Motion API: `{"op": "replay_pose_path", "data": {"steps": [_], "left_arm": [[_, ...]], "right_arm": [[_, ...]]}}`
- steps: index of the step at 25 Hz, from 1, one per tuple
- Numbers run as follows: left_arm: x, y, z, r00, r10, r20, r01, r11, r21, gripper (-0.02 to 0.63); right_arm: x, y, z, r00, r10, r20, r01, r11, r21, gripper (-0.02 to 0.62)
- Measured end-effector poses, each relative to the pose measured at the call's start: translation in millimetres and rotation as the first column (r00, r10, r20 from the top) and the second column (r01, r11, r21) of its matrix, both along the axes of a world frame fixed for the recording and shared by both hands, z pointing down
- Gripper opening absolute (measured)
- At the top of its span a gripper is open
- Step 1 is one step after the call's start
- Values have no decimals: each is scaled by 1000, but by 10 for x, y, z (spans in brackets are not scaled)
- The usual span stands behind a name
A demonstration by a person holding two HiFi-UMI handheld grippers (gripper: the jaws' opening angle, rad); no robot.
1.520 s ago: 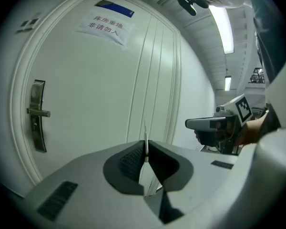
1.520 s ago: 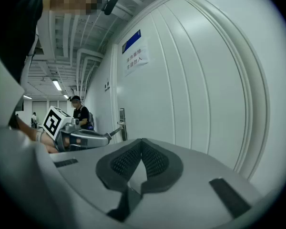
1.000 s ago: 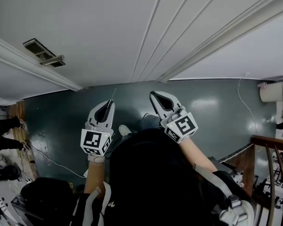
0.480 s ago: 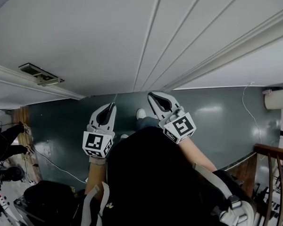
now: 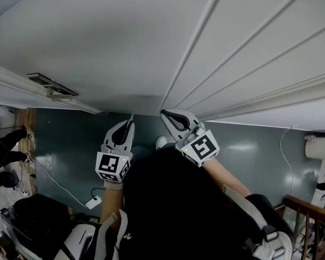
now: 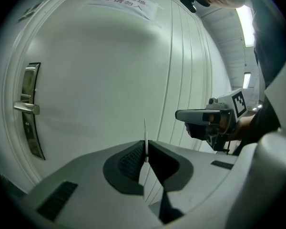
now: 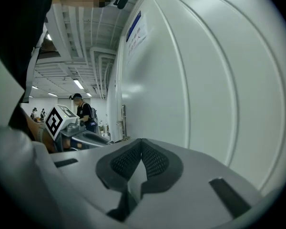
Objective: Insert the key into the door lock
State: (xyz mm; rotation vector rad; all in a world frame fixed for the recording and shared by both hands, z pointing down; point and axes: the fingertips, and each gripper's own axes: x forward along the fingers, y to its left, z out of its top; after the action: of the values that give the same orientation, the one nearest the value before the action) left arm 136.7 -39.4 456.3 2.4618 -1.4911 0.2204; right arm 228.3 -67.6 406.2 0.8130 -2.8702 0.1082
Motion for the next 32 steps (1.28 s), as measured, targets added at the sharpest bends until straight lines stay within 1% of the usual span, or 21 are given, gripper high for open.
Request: {"op": "replay_pose_path", "data": {"steps": [3,6,9,14,16,19,23,29,32], "left_arm": [[-84,-26,-11,998,-54,-16,54,999,-5,26],[-252,-30,1,992,-121,-22,120,993,-11,26],[-469,24,-4,982,-180,-49,179,984,-18,26],[-884,167,-10,961,-264,-86,263,965,-27,26],[-1096,232,22,945,-307,-109,305,952,-39,26],[-1431,336,55,914,-370,-168,364,929,-63,26],[-1856,437,117,874,-429,-230,418,903,-97,26],[-2390,440,266,827,-453,-333,422,891,-165,26],[-2629,378,412,810,-464,-357,415,885,-210,26]], "right_arm": [[-142,-55,7,998,-59,-17,59,998,-6,14],[-334,-94,12,992,-120,-28,120,993,-13,14],[-571,-88,-11,983,-179,-37,179,984,-4,14],[-1001,-66,-69,967,-252,-43,252,968,-6,14],[-1194,-36,-44,957,-284,-50,284,959,-12,14],[-1508,5,-29,945,-321,-60,320,947,-22,14],[-1935,23,1,931,-357,-73,355,934,-33,14],[-2516,-16,67,925,-375,-67,371,926,-66,14],[-2731,-88,146,928,-366,-66,361,929,-77,14]]}}
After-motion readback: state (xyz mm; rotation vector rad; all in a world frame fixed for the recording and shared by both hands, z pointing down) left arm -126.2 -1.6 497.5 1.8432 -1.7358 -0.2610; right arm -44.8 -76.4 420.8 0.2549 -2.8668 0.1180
